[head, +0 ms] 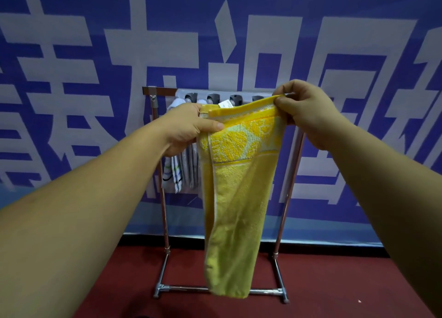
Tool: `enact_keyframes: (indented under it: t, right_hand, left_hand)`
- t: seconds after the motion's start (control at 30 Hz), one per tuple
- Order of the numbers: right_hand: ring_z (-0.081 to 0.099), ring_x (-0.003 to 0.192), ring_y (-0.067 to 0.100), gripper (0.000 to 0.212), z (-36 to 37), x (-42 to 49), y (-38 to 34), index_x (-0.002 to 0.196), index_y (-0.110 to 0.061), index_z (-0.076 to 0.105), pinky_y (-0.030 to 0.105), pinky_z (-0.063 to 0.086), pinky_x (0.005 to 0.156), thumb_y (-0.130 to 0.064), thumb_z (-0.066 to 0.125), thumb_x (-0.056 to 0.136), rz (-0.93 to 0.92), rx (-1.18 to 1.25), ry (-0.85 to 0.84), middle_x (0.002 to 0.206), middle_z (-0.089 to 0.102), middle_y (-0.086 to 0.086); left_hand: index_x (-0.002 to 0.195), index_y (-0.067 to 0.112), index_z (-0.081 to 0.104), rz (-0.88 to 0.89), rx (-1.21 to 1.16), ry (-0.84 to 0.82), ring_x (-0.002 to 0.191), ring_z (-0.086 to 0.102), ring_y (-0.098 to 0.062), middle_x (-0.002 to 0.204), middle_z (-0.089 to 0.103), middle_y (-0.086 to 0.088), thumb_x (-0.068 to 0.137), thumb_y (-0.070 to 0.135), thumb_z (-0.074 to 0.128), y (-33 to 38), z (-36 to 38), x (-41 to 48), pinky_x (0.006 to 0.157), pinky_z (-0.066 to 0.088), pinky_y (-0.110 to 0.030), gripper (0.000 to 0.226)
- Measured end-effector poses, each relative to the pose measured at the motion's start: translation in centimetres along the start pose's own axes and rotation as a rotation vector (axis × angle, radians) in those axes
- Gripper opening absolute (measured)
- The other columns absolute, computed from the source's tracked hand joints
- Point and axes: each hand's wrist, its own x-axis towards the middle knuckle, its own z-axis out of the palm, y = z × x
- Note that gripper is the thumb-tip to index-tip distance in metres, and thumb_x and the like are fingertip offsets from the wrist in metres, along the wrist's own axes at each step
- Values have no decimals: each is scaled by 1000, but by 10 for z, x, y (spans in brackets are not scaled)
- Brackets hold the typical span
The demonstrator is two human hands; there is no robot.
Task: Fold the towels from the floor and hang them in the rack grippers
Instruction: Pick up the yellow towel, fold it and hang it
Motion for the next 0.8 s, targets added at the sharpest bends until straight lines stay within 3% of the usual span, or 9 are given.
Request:
enact_keyframes:
  t: [0.17, 0.33, 0.5, 0.63, 0.7, 0.8]
  right_hand:
    - [63, 89, 20, 11, 1, 0, 12, 105, -25, 71, 37, 59, 77, -18, 63, 103, -33, -15, 81, 99, 68, 3]
    - [65, 96, 24, 10, 2, -2, 17, 109, -23, 70, 46, 61, 87, -18, 65, 102, -9, -20, 126, 106, 69, 8]
    - [67, 98, 24, 12, 2, -5, 19, 113, -21, 68, 36, 62, 83, -17, 66, 102, 2, -19, 148, 113, 69, 14]
    - [66, 89, 17, 18, 2, -5, 26, 119, -17, 69, 28, 56, 72, -16, 69, 101, 42, -17, 147, 99, 68, 6]
    - [67, 88, 17, 15, 5, -7, 30, 114, -15, 71, 29, 56, 72, -17, 71, 100, 63, -48, 125, 97, 71, 5]
    - [68, 90, 22, 6, 10, -11, 36, 104, -17, 72, 38, 62, 78, -16, 73, 98, 101, -57, 112, 97, 72, 10]
  left_hand:
    - [127, 1, 69, 46, 56, 88, 99, 77, -25, 108, 79, -12, 104, 7, 64, -3, 6, 1, 79, 66, -36, 24]
    - [135, -3, 60, 63, 60, 99, 104, 76, -32, 118, 73, -28, 107, 2, 56, -7, 16, 5, 96, 63, -53, 28]
    - [137, -2, 57, 52, 37, 92, 117, 72, -41, 127, 69, -31, 108, 3, 54, -7, 20, 7, 100, 61, -55, 29]
    - [136, -3, 58, 18, 55, 76, 116, 72, -41, 126, 70, -31, 108, 1, 51, -8, 21, 7, 98, 62, -52, 29]
    - [133, -5, 58, 0, 62, 82, 109, 75, -40, 119, 71, -32, 108, -2, 49, -12, 21, 6, 94, 63, -50, 27]
    - [116, 7, 62, -18, 50, 90, 89, 75, -27, 97, 72, -18, 107, -5, 47, -19, 23, 6, 82, 66, -42, 22]
